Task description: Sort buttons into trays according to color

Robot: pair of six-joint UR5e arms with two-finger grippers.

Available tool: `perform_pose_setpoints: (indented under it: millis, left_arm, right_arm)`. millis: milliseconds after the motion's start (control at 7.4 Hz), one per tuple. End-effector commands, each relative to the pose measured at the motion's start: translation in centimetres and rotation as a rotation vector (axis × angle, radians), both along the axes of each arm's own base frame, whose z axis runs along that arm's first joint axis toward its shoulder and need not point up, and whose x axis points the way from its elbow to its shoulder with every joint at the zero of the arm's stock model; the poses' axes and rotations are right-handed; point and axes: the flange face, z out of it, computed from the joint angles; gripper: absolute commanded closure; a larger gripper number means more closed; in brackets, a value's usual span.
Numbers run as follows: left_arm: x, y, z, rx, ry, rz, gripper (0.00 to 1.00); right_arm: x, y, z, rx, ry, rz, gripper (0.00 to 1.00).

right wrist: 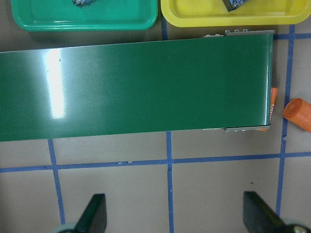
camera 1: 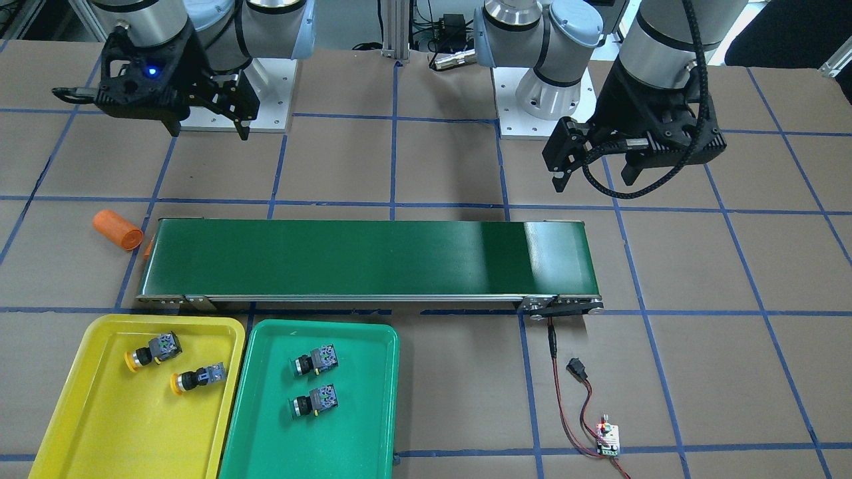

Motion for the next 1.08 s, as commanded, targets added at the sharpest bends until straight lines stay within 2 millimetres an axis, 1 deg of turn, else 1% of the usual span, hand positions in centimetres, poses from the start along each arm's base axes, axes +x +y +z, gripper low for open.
perform_pose_setpoints:
  millis: [0,135,270,406,541,676,811,946]
  left_arm:
    - [0.0,-0.1,-0.2,0.003,0.001,0.0,0.0]
    - [0.0,0.1,0.2,-0.004,0.001,0.0,0.0]
    - [0.0,-0.2,-0.3,0.006,0.004,0.0,0.0]
    - [0.0,-0.2,-0.3,0.006,0.004,0.001,0.0]
    - [0.0,-0.1,-0.2,0.003,0.004,0.001,0.0]
    - [0.0,0.2,0.2,-0.003,0.001,0.001,0.0]
    - [0.0,0.1,0.1,0.0,0.001,0.001,0.0]
    - [0.0,0.2,0.3,-0.004,0.001,0.0,0.0]
  right_arm:
    - [-2.2,-0.1,0.2,0.001,0.082,-0.038,0.0]
    - [-2.3,-0.5,0.4,-0.022,0.088,-0.068,0.0]
    - [-2.3,-0.7,0.6,-0.039,0.092,-0.069,0.0]
    - [-1.6,-0.5,0.9,-0.045,0.078,-0.057,0.0]
    - [0.4,-0.1,0.8,-0.05,0.077,-0.019,0.0]
    - [1.4,0.1,0.7,-0.048,0.077,-0.039,0.0]
    - [1.5,0.1,0.6,-0.047,0.07,-0.045,0.0]
    - [1.7,-0.1,0.7,-0.045,-0.003,-0.06,0.0]
